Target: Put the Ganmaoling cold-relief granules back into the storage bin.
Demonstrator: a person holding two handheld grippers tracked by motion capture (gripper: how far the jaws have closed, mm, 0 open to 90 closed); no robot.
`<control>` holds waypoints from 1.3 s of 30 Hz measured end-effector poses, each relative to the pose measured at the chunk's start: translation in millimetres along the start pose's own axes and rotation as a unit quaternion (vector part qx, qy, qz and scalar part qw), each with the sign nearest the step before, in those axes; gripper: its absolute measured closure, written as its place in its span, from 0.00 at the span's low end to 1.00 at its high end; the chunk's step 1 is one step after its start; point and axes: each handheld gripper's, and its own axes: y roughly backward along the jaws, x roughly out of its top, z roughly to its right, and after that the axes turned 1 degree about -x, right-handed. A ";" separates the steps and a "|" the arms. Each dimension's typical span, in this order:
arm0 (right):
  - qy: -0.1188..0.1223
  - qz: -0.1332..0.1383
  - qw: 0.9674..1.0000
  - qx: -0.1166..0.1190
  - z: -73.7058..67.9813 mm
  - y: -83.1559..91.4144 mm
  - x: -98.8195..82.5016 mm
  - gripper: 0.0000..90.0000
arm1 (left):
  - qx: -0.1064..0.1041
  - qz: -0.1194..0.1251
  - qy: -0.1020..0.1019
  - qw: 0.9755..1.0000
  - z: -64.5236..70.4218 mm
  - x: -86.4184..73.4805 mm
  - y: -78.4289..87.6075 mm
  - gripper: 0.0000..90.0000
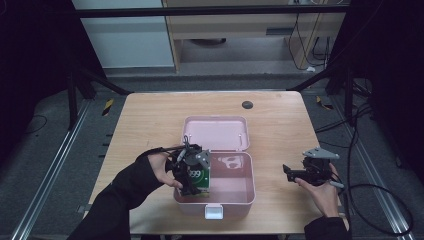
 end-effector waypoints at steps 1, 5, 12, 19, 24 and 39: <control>0.000 0.000 1.000 0.000 0.0 -0.1 0.1 0.03 | 0.000 0.001 0.002 1.000 0.2 -0.9 -0.8 0.16; 0.000 -0.001 1.000 0.001 -0.5 -0.3 0.2 0.03 | 0.000 -0.005 0.001 1.000 -0.2 -2.8 -3.8 0.16; 0.002 0.000 1.000 0.001 -0.7 -0.4 0.2 0.02 | -0.003 -0.004 -0.002 1.000 -0.9 -2.8 -7.7 0.15; 0.003 0.000 1.000 0.005 -0.7 0.4 0.8 0.02 | 0.001 -0.015 0.003 1.000 -4.0 -7.5 -18.0 0.14; 0.002 0.000 1.000 0.005 -0.8 0.5 0.8 0.02 | 0.000 -0.025 0.005 1.000 -3.9 -8.7 -24.4 0.14; 0.003 0.002 1.000 0.002 0.1 1.3 1.5 0.02 | 0.043 0.068 0.010 0.997 5.3 -18.2 26.0 0.18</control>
